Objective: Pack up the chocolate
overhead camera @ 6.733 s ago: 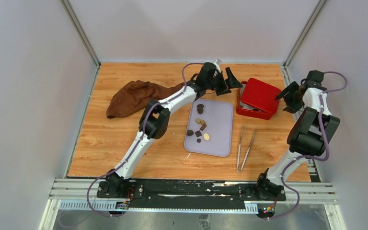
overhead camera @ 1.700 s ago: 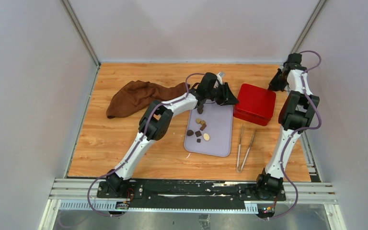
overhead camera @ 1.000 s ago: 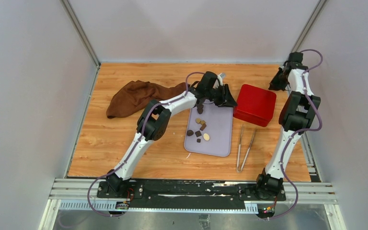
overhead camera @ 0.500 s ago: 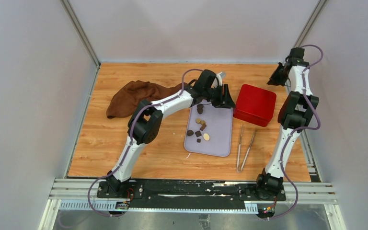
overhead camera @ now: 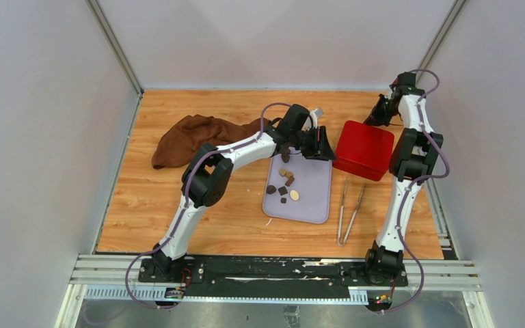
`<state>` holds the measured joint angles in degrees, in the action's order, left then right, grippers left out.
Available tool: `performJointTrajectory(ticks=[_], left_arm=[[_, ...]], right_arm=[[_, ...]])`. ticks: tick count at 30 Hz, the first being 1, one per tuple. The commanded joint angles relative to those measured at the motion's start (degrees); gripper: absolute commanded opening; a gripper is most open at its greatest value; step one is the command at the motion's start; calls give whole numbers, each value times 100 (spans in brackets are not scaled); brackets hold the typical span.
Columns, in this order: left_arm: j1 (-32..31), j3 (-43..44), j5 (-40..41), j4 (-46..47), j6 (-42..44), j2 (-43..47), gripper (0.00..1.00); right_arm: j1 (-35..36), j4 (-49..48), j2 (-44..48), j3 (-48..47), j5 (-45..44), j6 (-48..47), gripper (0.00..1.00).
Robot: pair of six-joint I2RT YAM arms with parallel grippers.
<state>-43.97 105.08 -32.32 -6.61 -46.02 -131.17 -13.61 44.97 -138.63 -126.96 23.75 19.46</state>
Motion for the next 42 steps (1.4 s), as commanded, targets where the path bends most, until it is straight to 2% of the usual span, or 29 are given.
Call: performJointTrajectory(ticks=[1, 12, 16, 19, 22, 27, 34, 38, 42], left_arm=[[-16, 50, -18, 19, 89, 51, 45], [-16, 83, -20, 28, 32, -35, 48], [-22, 80, -12, -2, 38, -39, 55], [-45, 180, 56, -127, 97, -47, 61], [-108, 437, 269, -550, 239, -115, 64], [-287, 745, 805, -1091, 209, -252, 72], [-448, 902, 1435, -1251, -214, -331, 74], [-461, 991, 1525, -1229, -439, -429, 78], [-459, 1059, 1479, -1126, -662, -547, 79]], right_arm=[[-13, 186, 277, 342, 255, -147, 1], [-13, 177, 529, 702, 331, -204, 0], [-36, 195, 639, 566, 307, -157, 1], [-131, 219, 782, 446, 33, -52, 10], [-306, 237, 998, 462, -527, 44, 18], [-656, 383, 1215, 802, -1241, 103, 40], [-952, 764, 1152, 959, -1573, 241, 46], [-963, 1079, 776, 616, -1284, 182, 54], [-958, 1133, 626, 561, -984, 231, 55]])
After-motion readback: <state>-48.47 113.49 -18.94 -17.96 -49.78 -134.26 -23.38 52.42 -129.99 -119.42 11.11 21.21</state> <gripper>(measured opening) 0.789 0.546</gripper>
